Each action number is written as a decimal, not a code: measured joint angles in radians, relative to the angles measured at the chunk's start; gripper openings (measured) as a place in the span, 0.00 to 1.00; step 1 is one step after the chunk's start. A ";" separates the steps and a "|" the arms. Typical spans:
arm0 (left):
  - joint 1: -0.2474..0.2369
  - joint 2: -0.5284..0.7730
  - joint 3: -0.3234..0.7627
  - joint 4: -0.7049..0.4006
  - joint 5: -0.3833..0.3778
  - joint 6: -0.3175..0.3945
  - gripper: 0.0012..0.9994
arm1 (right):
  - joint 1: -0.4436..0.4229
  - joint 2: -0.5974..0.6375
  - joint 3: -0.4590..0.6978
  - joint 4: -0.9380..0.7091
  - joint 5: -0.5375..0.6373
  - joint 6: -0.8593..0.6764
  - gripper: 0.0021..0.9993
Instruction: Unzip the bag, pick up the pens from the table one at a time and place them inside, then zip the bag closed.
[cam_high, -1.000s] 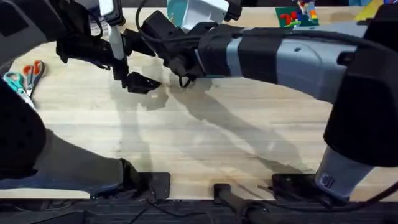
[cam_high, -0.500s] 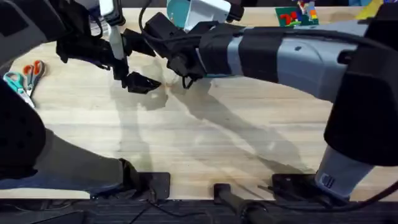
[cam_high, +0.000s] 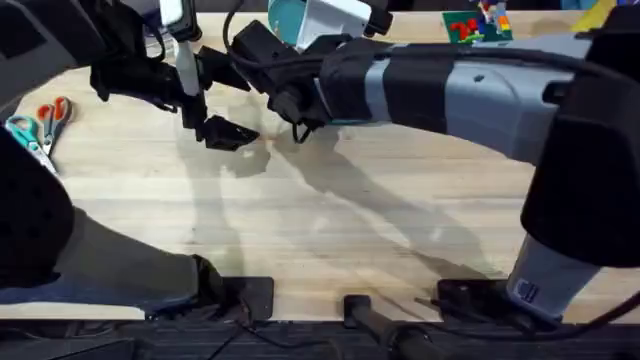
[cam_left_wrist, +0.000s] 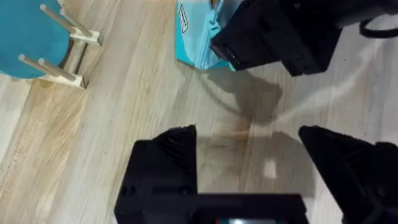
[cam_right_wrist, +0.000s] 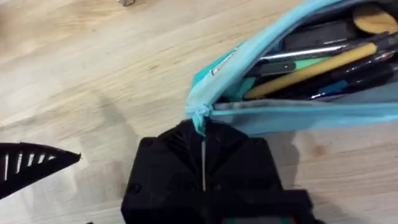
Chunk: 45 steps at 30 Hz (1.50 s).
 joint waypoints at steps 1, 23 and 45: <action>0.000 0.000 0.000 0.000 0.000 0.000 0.99 | 0.000 0.000 0.000 0.000 0.000 0.000 0.03; 0.000 0.000 0.000 0.000 0.018 0.000 0.99 | -0.003 -0.135 0.000 -0.013 -0.015 -0.085 0.03; 0.000 0.100 0.000 0.124 0.270 0.004 0.99 | -0.003 -0.135 0.000 -0.013 -0.015 -0.088 0.03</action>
